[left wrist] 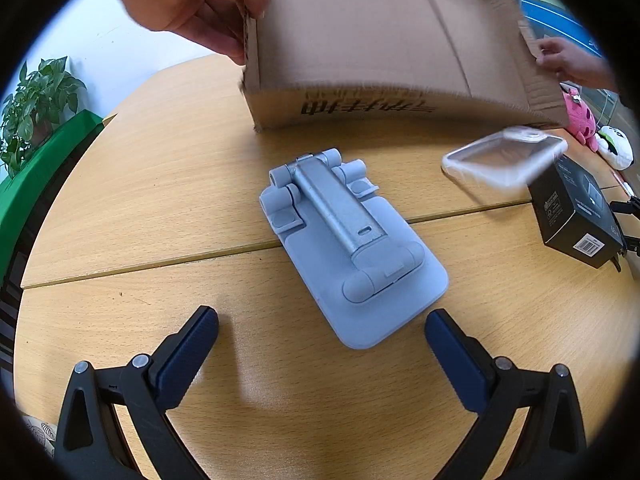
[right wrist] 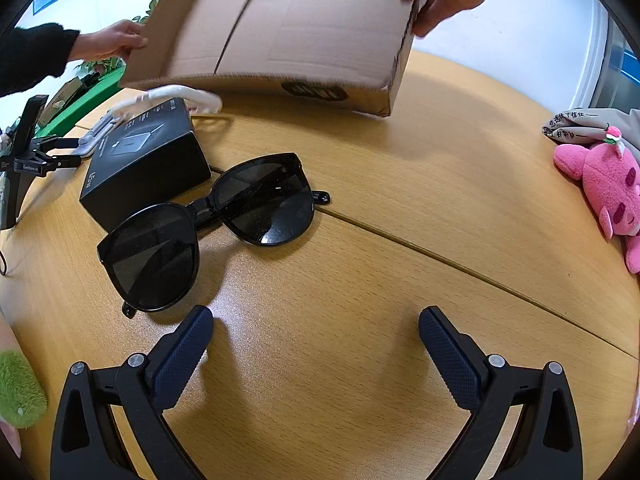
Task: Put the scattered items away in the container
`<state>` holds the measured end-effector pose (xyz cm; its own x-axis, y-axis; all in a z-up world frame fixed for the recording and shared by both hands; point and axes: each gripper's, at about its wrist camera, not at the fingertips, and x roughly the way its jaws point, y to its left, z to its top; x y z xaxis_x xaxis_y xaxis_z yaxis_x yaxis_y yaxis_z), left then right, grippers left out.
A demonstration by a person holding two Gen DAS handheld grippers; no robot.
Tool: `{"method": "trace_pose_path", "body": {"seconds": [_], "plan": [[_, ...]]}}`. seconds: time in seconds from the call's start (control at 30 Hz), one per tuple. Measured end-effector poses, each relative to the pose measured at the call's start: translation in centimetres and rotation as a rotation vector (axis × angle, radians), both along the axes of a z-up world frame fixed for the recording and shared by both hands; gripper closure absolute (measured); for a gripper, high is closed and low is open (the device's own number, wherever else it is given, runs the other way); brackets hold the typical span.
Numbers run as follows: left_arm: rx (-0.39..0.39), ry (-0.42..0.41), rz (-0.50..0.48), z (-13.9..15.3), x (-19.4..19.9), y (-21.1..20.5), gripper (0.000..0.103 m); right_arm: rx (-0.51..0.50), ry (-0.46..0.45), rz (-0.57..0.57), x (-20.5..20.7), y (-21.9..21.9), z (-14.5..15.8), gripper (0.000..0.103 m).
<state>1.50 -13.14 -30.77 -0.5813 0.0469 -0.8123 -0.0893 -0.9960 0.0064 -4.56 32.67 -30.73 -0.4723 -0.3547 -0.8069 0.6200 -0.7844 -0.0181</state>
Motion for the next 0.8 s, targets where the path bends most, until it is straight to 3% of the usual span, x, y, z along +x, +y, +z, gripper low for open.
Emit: {"method": "trace_pose_path", "body": {"seconds": [0.13, 0.23, 0.8], "plan": [[0.004, 0.000, -0.007, -0.02, 0.10, 0.03, 0.000, 0.000, 0.000, 0.000, 0.02, -0.01, 0.00, 0.000], [-0.001, 0.000, -0.064, -0.04, 0.54, 0.58, 0.000, 0.000, 0.000, 0.000, 0.05, -0.01, 0.00, 0.000], [0.000, -0.002, -0.105, -0.15, 0.52, 0.02, 0.000, 0.000, 0.001, 0.000, -0.20, 0.09, 0.04, 0.000]]}}
